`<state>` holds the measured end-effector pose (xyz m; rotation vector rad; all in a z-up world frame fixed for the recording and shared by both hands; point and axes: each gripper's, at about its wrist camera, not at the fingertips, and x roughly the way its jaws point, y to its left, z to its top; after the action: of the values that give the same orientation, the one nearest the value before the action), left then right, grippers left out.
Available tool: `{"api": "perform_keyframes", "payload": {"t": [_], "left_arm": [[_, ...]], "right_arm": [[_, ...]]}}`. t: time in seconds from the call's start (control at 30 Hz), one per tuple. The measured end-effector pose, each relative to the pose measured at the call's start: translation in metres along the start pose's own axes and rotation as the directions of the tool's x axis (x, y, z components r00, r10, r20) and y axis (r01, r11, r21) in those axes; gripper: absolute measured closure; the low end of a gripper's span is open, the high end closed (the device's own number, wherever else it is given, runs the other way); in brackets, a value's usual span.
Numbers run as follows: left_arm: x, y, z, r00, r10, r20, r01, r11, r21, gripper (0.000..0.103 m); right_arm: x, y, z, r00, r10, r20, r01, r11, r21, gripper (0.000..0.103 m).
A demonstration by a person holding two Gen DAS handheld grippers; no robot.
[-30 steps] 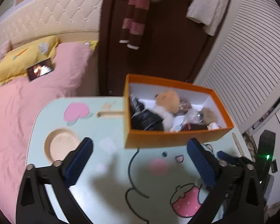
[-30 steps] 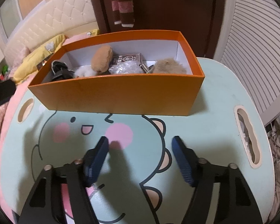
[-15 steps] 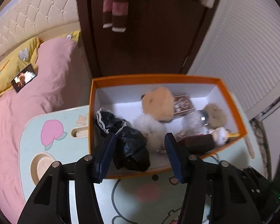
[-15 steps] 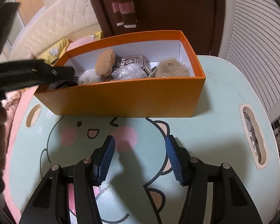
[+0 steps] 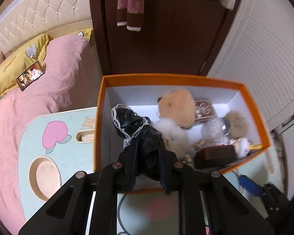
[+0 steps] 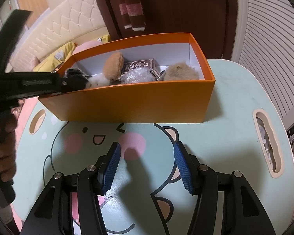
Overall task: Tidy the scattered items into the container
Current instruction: 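Grasp the black plastic bag inside the orange box with the left tool and lift, then lower the black bag onto the table with the left tool and open, then grasp the white fluffy pompom in the box with the right tool and lift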
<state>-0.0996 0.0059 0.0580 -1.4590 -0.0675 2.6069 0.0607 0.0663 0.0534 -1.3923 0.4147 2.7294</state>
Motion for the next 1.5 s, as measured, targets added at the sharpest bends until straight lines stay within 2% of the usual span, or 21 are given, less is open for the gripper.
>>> {"api": "perform_keyframes", "payload": {"t": [0.17, 0.33, 0.5, 0.63, 0.9, 0.93, 1.0, 1.03, 1.07, 1.1, 1.13, 1.27, 1.37, 1.5], "left_arm": [[-0.048, 0.011, 0.000, 0.989, -0.095, 0.116, 0.098, 0.995, -0.019, 0.085], [-0.081, 0.026, -0.011, 0.976, -0.148, 0.160, 0.156, 0.987, -0.038, 0.085], [-0.087, 0.042, -0.041, 0.966, -0.219, 0.141, 0.232, 0.968, -0.090, 0.085], [-0.076, 0.045, -0.067, 0.962, -0.252, 0.102, 0.262, 0.960, -0.100, 0.085], [-0.045, 0.035, -0.104, 0.968, -0.246, 0.050, 0.250, 0.963, -0.100, 0.085], [-0.041, 0.033, -0.107, 0.968, -0.250, 0.038, 0.252, 0.962, -0.101, 0.083], [-0.038, 0.032, -0.110, 0.965, -0.259, 0.038, 0.261, 0.958, -0.115, 0.070], [-0.038, 0.033, -0.112, 0.965, -0.261, 0.040, 0.264, 0.957, -0.119, 0.057], [-0.038, 0.034, -0.114, 0.964, -0.262, 0.045, 0.266, 0.956, -0.122, 0.039], [-0.038, 0.034, -0.116, 0.964, -0.262, 0.050, 0.267, 0.956, -0.123, 0.032], [-0.039, 0.036, -0.118, 0.964, -0.260, 0.061, 0.266, 0.956, -0.125, 0.030], [-0.037, 0.039, -0.124, 0.974, -0.216, 0.074, 0.225, 0.965, -0.134, 0.030], [-0.032, 0.040, -0.127, 0.984, -0.165, 0.062, 0.172, 0.976, -0.131, 0.029], [-0.029, 0.032, -0.132, 0.990, -0.108, 0.094, 0.115, 0.991, -0.071, 0.029]], "right_arm": [[-0.001, 0.000, 0.000, 1.000, -0.002, -0.006, 0.002, 1.000, 0.009, 0.047], [-0.002, 0.000, 0.001, 1.000, -0.011, -0.013, 0.011, 1.000, 0.011, 0.047], [-0.005, 0.000, 0.000, 1.000, -0.019, -0.009, 0.019, 1.000, 0.011, 0.047], [-0.008, 0.002, 0.001, 0.999, -0.034, -0.001, 0.034, 0.999, 0.005, 0.047], [-0.011, 0.006, 0.000, 0.999, -0.037, -0.007, 0.037, 0.999, -0.001, 0.047], [-0.011, 0.006, 0.000, 0.999, -0.036, -0.008, 0.036, 0.999, -0.001, 0.047], [-0.013, 0.007, 0.000, 1.000, -0.029, -0.009, 0.029, 1.000, 0.000, 0.047], [-0.016, 0.007, 0.001, 1.000, -0.022, -0.009, 0.022, 1.000, 0.001, 0.047], [-0.018, 0.008, 0.003, 1.000, -0.011, -0.006, 0.011, 1.000, 0.002, 0.047], [-0.021, 0.010, 0.006, 1.000, 0.001, -0.002, -0.001, 1.000, 0.003, 0.047], [-0.026, 0.012, 0.010, 1.000, 0.020, 0.007, -0.020, 1.000, -0.004, 0.047], [-0.041, 0.030, 0.042, 0.993, 0.100, 0.065, -0.096, 0.994, -0.062, 0.047], [-0.035, 0.045, 0.075, 0.988, 0.149, 0.052, -0.145, 0.987, -0.066, 0.047], [-0.002, 0.070, 0.107, 0.994, 0.108, -0.017, -0.109, 0.988, -0.110, 0.047]]}}
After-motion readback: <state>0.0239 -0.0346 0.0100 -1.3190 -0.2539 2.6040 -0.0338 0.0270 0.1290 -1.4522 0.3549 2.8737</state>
